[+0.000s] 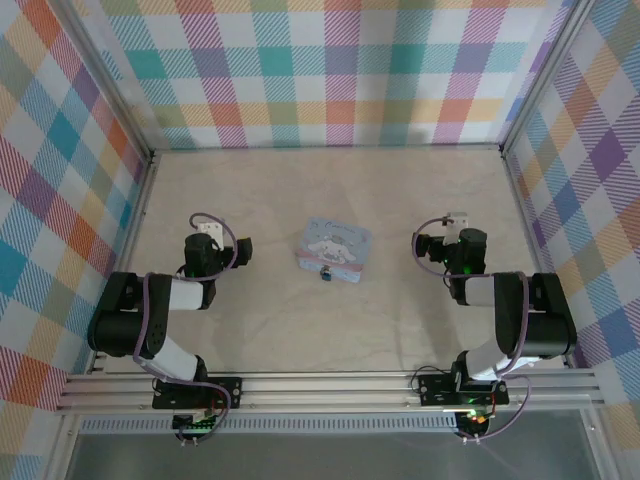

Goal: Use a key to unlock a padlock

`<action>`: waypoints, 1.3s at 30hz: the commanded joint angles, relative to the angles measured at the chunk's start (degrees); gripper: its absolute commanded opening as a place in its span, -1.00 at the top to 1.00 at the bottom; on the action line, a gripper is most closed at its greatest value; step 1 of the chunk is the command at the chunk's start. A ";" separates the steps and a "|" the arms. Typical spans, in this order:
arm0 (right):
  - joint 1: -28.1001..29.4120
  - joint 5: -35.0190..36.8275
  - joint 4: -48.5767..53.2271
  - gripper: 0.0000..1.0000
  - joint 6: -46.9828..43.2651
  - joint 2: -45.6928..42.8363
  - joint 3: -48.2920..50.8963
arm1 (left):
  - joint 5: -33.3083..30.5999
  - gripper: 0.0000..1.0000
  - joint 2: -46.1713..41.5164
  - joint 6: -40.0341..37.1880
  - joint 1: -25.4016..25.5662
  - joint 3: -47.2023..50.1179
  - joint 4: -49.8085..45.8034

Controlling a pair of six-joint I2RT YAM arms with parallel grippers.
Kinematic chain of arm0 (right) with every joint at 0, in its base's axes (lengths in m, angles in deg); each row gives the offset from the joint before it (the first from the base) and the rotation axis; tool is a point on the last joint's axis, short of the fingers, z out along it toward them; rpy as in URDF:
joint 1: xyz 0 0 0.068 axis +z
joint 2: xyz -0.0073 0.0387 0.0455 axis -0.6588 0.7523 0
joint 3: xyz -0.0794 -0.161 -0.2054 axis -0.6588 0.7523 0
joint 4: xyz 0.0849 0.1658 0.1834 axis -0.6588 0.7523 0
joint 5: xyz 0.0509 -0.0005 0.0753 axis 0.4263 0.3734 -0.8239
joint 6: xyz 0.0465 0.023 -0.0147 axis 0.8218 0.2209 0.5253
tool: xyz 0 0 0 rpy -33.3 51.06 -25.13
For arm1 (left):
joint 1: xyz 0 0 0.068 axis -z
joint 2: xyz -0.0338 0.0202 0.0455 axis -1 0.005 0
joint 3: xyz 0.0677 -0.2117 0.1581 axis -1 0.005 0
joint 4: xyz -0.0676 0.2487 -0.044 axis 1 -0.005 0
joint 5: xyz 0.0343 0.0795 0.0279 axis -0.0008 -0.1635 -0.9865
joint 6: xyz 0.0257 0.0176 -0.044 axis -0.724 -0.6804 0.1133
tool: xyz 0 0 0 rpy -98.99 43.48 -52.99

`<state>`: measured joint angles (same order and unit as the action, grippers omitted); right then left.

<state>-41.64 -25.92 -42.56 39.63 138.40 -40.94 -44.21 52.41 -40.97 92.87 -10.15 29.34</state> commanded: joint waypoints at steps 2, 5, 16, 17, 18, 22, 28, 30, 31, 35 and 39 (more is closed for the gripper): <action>-0.26 -0.16 -2.93 -0.99 -0.62 0.58 -1.08 | -0.31 -1.00 0.48 -0.96 -0.73 -1.09 2.40; -0.23 -0.13 -2.93 -0.99 -0.58 0.56 -1.08 | -0.31 -1.00 0.44 -0.98 -0.75 -1.06 2.46; -0.24 -0.12 -2.93 -0.99 -0.62 0.58 -1.08 | -0.33 -1.00 0.44 -0.99 -0.76 -1.04 2.43; -0.27 -0.15 -2.92 -0.99 -0.58 0.57 -1.08 | -0.31 -1.00 0.48 -0.96 -0.73 -1.03 2.43; -0.25 -0.16 -2.93 -0.99 -0.62 0.58 -1.08 | -0.31 -1.00 0.44 -0.95 -0.78 -1.06 2.45; -0.28 -0.22 -2.93 -0.99 -0.62 0.58 -1.08 | -0.31 -1.00 0.44 -0.95 -0.74 -1.04 2.48; -0.27 1.90 1.77 -0.99 0.22 -3.30 -1.90 | -7.96 -1.00 -3.84 2.37 -0.76 -7.33 -12.46; -0.27 3.50 7.29 -0.99 1.07 -6.89 -3.26 | -7.86 -1.00 -5.26 2.17 -0.87 -10.78 -18.57; -0.23 3.69 10.40 -0.99 1.26 -8.63 -3.81 | -7.59 -1.00 -5.95 1.91 -0.87 -11.84 -20.31; -0.34 5.65 21.80 -1.00 6.87 -16.35 -6.64 | -8.20 -1.00 -9.30 6.31 -0.86 -13.74 -24.67; -0.36 0.97 27.43 -1.00 19.22 -27.00 -5.87 | -2.84 -1.00 -11.38 22.22 -1.04 -16.49 -28.31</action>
<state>-41.64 -22.97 -23.35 48.46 116.59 -46.08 -49.33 42.12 -31.24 92.57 -24.25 7.42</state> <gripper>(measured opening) 0.996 0.999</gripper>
